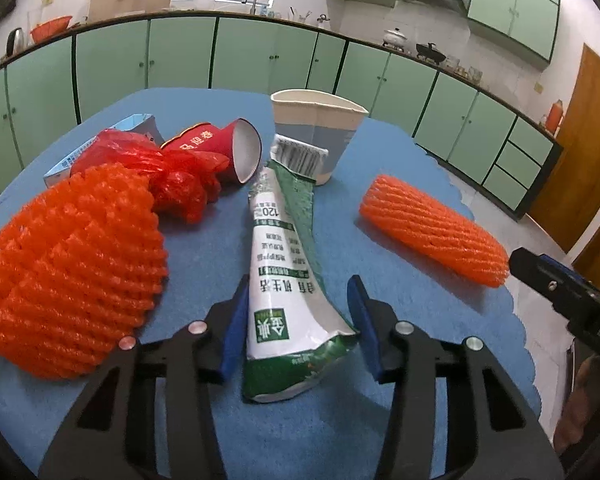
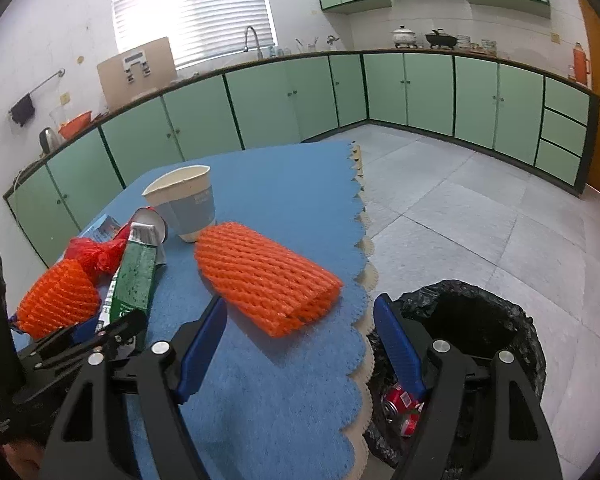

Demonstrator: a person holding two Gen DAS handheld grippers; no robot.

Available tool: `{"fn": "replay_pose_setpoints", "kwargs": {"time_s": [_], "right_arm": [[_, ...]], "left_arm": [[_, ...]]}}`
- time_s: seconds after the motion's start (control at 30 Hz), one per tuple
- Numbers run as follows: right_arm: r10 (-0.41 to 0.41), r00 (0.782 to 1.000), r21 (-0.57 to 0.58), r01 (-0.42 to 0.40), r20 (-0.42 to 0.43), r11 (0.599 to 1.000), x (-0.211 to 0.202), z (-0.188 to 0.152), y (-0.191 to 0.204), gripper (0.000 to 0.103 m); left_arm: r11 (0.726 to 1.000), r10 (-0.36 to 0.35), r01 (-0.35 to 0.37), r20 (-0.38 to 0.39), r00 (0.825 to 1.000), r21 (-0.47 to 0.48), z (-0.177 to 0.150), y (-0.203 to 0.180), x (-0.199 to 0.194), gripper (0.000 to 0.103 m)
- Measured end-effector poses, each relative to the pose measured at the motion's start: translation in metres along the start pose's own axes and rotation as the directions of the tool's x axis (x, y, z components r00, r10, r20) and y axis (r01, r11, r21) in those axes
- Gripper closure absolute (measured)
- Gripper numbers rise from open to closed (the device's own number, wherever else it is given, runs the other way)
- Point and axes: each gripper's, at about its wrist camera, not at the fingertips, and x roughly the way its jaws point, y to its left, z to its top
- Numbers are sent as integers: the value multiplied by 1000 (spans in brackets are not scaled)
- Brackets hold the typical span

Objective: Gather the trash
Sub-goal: 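Grasp the orange foam net sleeve with the right tool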

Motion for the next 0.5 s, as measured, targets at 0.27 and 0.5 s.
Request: {"fn": "replay_pose_setpoints", "kwargs": {"time_s": [0.27,0.5], "right_arm": [[-14,999,-1,14,-38,1000,28,6,8,29],[-15,992,-11,14,-126,1000,49,6,11,47]], "left_arm": [[999,40,-40,-8,999,13,7,2,3,58],[998,59,-58,-19,998,29,15,4,11,58]]}}
